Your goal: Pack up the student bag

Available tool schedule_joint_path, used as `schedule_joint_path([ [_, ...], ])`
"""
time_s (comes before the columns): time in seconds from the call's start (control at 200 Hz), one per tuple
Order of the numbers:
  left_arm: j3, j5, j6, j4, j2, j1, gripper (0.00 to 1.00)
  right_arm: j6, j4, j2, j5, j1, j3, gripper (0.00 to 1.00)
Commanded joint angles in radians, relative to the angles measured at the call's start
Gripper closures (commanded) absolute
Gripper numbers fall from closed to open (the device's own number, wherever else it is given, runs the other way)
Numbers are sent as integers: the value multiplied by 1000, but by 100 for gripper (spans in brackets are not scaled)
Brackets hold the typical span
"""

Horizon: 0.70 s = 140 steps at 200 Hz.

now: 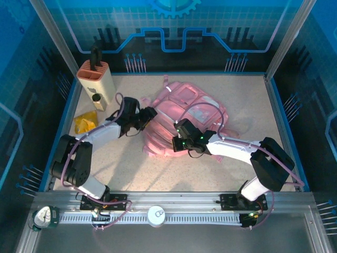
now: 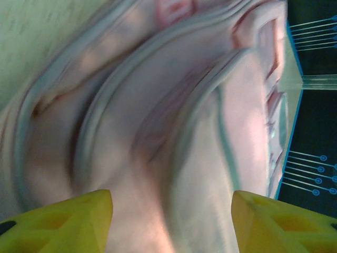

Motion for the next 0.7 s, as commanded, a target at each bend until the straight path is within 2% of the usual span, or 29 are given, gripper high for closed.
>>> schedule_joint_path([
  [0.0,-77,-16,-182,142,-46,-71,36,14,11,9,-18,10,13,100],
  [0.16,-76,-80,-233,173,-36,-176,37,20,25,4,-11,13,6,100],
  [0.34,-67,-121,-287,250,22,-245,47,12,19,13,-8,17,21,100],
  [0.465,-45,-122,-286,269,54,-263,62,4,6,15,5,19,31,100],
  [0.53,-46,-133,-275,261,54,-262,76,-6,-13,11,18,18,36,100],
  [0.695,-17,-143,-203,145,27,-219,99,-30,-89,-27,69,17,40,100],
])
